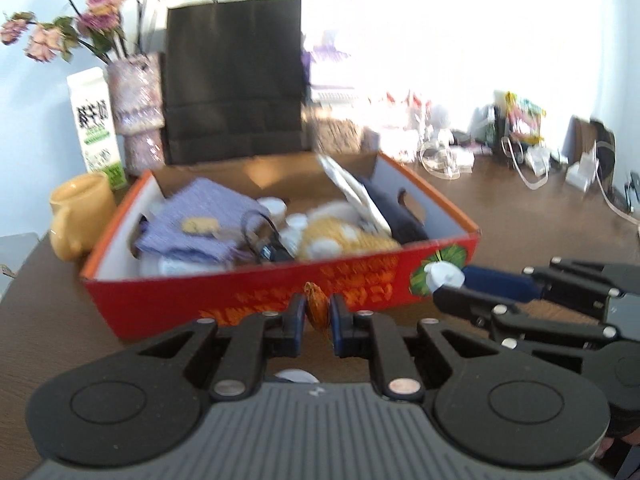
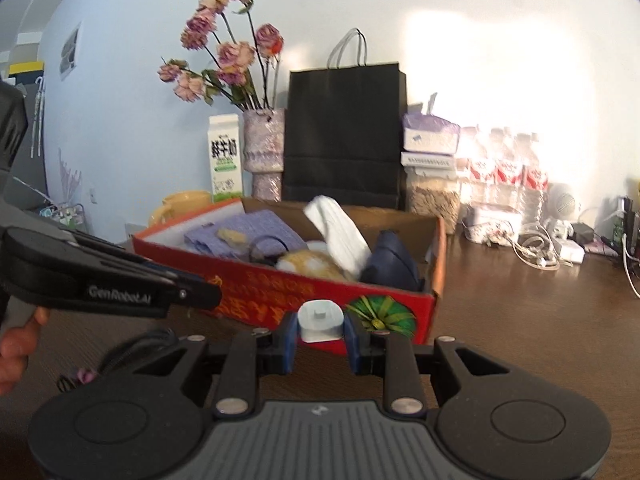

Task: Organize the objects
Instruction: 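Carry the white cap and orange item into the box and open both tools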

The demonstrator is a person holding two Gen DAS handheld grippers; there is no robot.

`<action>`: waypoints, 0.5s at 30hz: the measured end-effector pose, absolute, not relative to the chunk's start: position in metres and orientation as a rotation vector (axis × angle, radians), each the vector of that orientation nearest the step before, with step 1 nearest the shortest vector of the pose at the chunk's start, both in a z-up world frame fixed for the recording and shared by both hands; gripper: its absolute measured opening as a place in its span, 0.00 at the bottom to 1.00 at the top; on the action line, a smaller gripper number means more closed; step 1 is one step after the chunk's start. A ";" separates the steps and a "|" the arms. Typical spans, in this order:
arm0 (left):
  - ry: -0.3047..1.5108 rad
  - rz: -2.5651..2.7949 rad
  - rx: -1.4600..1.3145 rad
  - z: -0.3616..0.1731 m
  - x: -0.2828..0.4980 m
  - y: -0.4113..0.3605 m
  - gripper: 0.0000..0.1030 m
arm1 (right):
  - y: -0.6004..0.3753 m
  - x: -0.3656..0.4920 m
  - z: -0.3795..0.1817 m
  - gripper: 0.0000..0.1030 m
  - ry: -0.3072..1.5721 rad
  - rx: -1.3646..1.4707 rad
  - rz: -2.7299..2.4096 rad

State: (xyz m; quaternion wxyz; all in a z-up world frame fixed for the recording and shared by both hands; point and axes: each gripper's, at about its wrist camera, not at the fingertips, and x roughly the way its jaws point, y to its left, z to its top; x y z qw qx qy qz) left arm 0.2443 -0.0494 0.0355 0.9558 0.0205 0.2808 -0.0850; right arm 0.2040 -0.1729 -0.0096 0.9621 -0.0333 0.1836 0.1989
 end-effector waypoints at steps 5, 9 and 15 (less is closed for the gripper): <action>0.514 -0.152 0.012 0.053 0.246 -0.027 0.14 | -0.151 0.211 0.005 0.23 0.337 -0.083 0.423; 0.486 -0.143 -0.012 0.061 0.255 -0.014 0.14 | -0.133 0.225 0.016 0.23 0.323 -0.102 0.425; 0.467 -0.129 -0.050 0.065 0.279 0.005 0.14 | -0.114 0.255 0.025 0.23 0.324 -0.110 0.416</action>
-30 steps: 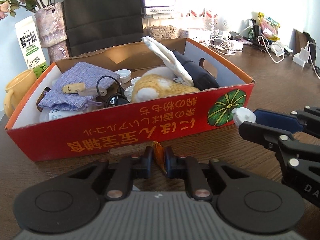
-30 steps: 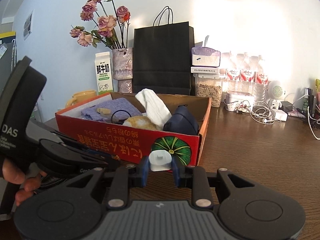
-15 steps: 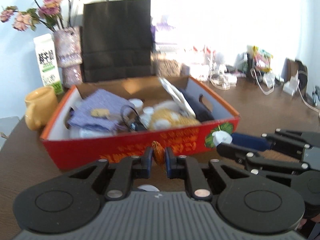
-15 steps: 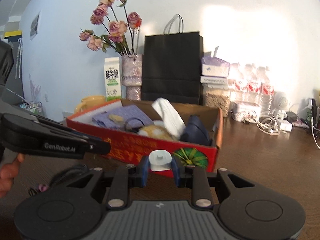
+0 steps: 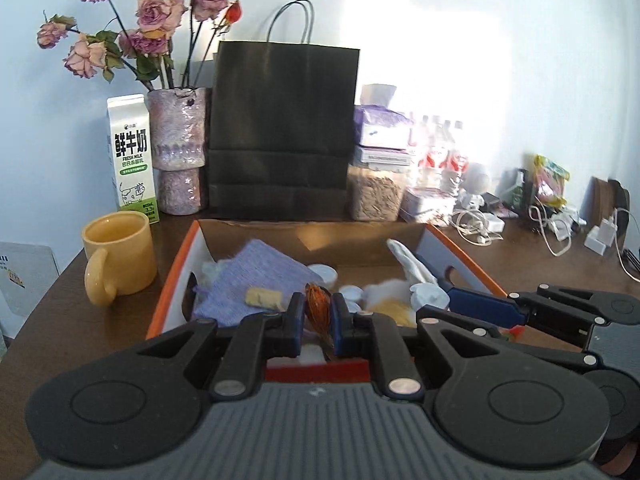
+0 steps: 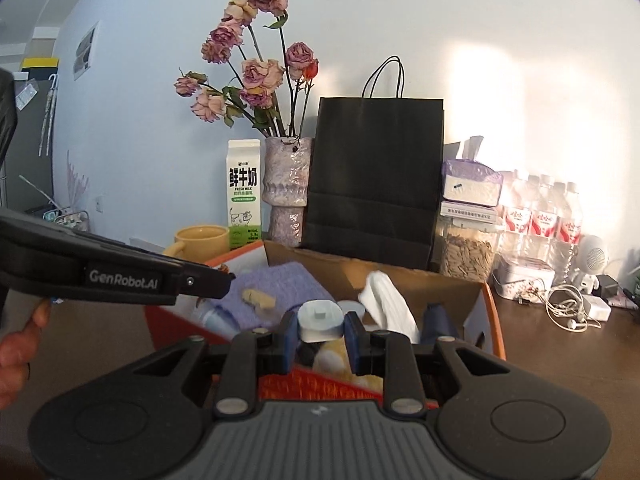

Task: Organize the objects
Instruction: 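Carry the white cap and orange item into the box and open both tools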

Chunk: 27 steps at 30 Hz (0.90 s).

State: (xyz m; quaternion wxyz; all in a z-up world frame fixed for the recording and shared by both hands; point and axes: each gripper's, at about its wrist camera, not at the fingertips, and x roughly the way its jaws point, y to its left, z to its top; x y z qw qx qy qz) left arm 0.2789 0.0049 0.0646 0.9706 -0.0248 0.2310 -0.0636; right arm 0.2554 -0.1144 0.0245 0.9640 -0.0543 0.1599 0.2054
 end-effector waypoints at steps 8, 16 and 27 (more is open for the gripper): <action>0.486 -0.110 -0.060 0.056 0.322 0.020 0.14 | -0.094 0.298 0.023 0.23 0.341 -0.127 0.423; 0.518 -0.094 -0.044 0.043 0.353 0.024 0.77 | -0.094 0.330 0.005 0.43 0.406 -0.096 0.432; 0.490 0.014 -0.044 0.049 0.336 0.036 1.00 | -0.097 0.318 0.006 0.97 0.387 -0.094 0.438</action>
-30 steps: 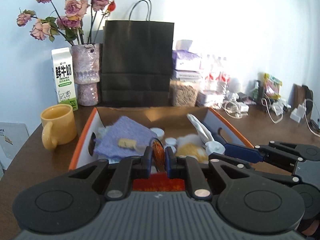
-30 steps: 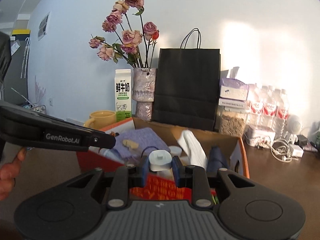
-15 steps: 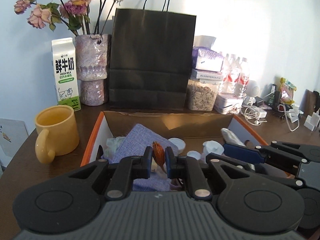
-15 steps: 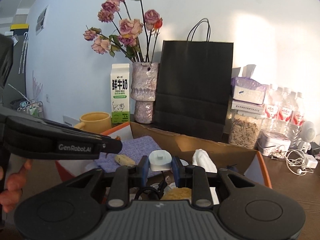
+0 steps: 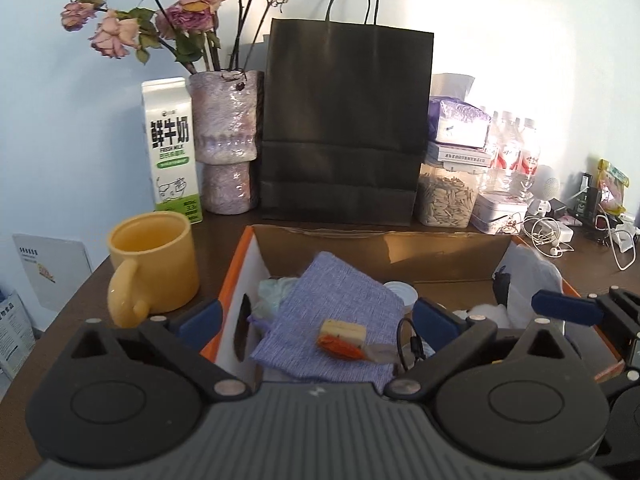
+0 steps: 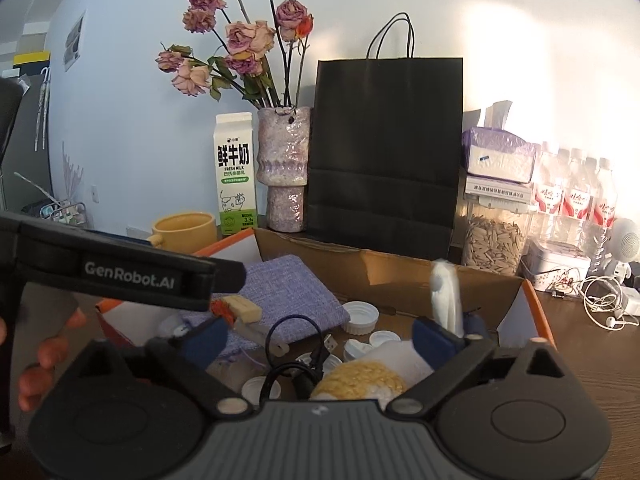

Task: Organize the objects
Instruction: 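Carry the white cap and orange item into the box and open both tools, then grasp the braided cable with the left tool while the right tool grasps the white puck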

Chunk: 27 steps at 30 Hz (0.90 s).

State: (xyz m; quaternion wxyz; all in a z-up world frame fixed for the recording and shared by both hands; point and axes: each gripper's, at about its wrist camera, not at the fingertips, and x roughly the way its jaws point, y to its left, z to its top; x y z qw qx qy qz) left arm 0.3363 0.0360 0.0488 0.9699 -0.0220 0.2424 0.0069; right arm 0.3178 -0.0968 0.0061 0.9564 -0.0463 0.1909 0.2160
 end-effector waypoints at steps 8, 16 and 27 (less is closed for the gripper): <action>0.512 0.001 -0.008 0.053 0.291 0.037 1.00 | -0.114 0.279 0.009 1.00 0.380 -0.098 0.435; 0.608 -0.143 0.047 0.036 0.236 0.019 1.00 | -0.144 0.237 -0.001 1.00 0.401 -0.137 0.403; 0.730 -0.270 0.144 0.002 0.214 -0.014 1.00 | -0.166 0.219 -0.018 1.00 0.460 -0.130 0.388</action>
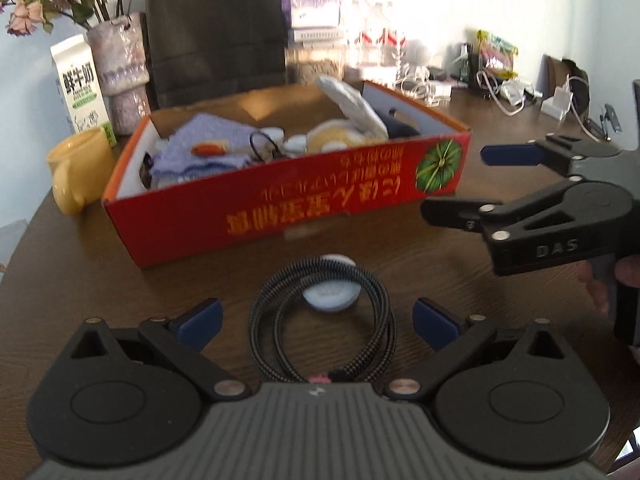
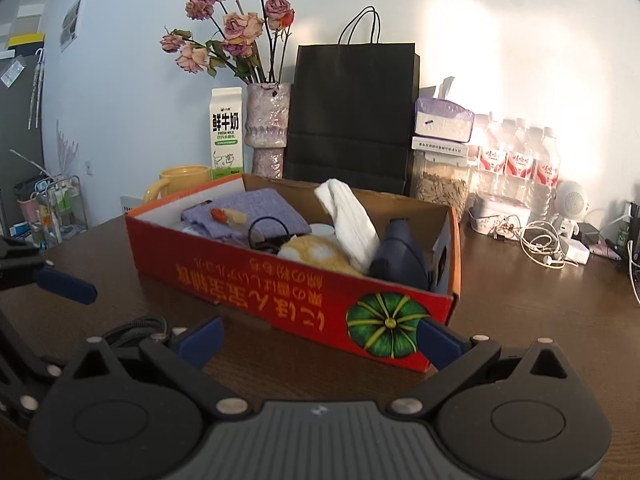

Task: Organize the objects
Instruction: 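Grasp the braided cable with the left tool while the right tool grasps the white puck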

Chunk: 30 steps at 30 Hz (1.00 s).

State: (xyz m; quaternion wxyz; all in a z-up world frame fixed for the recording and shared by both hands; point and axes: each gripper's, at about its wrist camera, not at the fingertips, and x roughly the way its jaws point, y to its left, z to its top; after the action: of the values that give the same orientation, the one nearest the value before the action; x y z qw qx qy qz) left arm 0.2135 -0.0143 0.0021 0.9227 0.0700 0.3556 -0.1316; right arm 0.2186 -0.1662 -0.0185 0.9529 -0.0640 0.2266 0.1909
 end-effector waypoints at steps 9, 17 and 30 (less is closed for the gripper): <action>0.777 -0.257 0.116 -0.022 0.227 -0.008 0.99 | -0.164 0.221 -0.026 1.00 0.500 -0.132 0.417; 0.730 -0.302 0.152 -0.012 0.220 -0.005 0.82 | -0.150 0.217 -0.035 1.00 0.521 -0.223 0.517; 0.707 -0.375 0.300 -0.015 0.207 -0.014 0.82 | -0.124 0.221 -0.039 0.92 0.513 -0.400 0.647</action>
State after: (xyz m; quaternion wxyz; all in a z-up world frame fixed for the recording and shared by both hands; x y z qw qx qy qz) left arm 0.2067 -0.0141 -0.0149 0.9101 0.1452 0.3430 -0.1819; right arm 0.2209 -0.1241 -0.0393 0.8966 -0.1930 0.2476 0.3122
